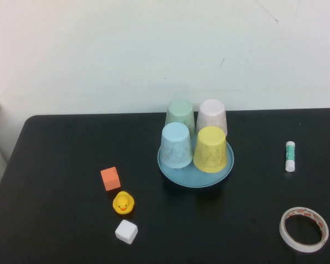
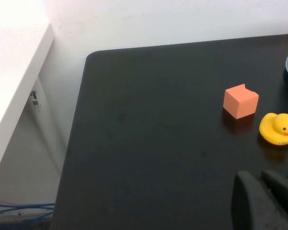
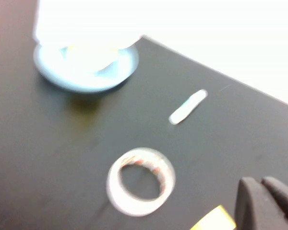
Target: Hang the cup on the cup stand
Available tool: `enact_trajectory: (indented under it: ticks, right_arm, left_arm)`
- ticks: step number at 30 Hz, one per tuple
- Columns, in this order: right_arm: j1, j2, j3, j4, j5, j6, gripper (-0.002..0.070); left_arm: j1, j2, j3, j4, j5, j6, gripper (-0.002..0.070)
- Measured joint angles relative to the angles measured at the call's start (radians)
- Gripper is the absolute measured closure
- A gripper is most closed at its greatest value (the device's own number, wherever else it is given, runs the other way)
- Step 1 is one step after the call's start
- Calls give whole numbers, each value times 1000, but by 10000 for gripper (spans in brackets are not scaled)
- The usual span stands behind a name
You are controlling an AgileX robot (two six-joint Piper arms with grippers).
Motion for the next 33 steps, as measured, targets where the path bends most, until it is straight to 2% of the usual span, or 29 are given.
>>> enact_trajectory:
  ticks: [8,12,20,33]
  right_arm:
    - [-245,-162,247,31,-328,-45,676]
    - [-342,-214,350,59,-404,-46,676]
    - [-379,-216,375,117,-310,-48,676]
    - [-379,-216,370,117,-280,15,676]
  left_arm:
    - [0,0,0,0,0,0,675]
    - [0,0,0,0,0,2,675]
    - [0,0,0,0,0,2,675]
    - [0,0,0,0,0,-1,675]
